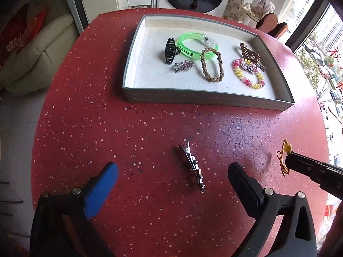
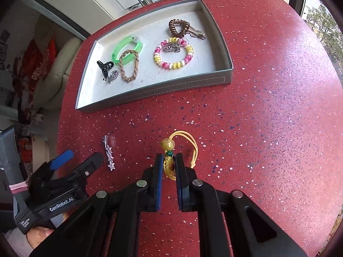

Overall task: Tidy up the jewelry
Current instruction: 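Carry the star clip and yellow cord bracelet in both tools over the tray and lower them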

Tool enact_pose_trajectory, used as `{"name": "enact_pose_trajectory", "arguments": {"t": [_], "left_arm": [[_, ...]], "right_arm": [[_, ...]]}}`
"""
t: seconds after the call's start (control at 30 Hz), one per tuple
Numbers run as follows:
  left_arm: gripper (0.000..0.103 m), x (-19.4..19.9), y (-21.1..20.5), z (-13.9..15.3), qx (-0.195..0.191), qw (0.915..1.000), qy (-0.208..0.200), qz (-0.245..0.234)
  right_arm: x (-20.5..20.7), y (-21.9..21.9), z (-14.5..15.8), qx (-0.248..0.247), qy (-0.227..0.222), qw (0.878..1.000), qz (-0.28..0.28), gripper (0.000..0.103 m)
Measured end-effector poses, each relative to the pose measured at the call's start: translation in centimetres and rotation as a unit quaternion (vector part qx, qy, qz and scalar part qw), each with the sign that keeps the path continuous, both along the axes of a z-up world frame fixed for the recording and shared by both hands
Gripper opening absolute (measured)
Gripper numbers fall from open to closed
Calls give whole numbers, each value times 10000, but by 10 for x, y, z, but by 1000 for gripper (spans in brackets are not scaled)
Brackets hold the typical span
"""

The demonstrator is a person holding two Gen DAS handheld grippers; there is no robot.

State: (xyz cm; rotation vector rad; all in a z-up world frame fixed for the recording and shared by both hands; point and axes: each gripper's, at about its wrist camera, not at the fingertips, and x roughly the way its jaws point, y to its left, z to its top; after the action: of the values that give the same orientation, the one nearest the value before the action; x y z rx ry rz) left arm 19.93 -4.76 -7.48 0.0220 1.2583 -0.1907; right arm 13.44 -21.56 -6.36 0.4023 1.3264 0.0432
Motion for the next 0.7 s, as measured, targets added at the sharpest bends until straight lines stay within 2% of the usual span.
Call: {"name": "enact_pose_trajectory", "arguments": {"t": [0.13,0.17,0.23,0.3,0.37,0.4,0.43,0.6,0.7], "left_arm": [[102,4,-9,-11,182,9998,97,55],[97,7,-13,-15,210,9997,135,45],[81,8,-22,-25,236,9993,289,-58],[73,7,-27,-28,337,9989,280,-143],[55,4,-34,-27,393,9987,159,-295],[37,4,-36,-27,368,9985,124,-374],[26,4,-37,-27,352,9984,115,-423],[26,9,-29,-23,-147,9991,109,-383],[26,13,-24,-13,-285,9988,36,-391]], "right_arm": [[-3,-4,-2,15,26,10000,-51,12],[-4,-5,-2,18,30,10000,-63,12],[-5,-6,-3,29,32,10000,-82,12],[-6,-7,-3,43,27,9999,-102,12],[-7,-9,-1,52,12,9999,-117,12],[-7,-9,-1,52,6,9999,-117,12],[-7,-9,0,54,-2,9999,-120,12],[-5,-11,8,84,-117,9998,-131,12],[-1,-12,13,133,-175,9997,-137,12]]}}
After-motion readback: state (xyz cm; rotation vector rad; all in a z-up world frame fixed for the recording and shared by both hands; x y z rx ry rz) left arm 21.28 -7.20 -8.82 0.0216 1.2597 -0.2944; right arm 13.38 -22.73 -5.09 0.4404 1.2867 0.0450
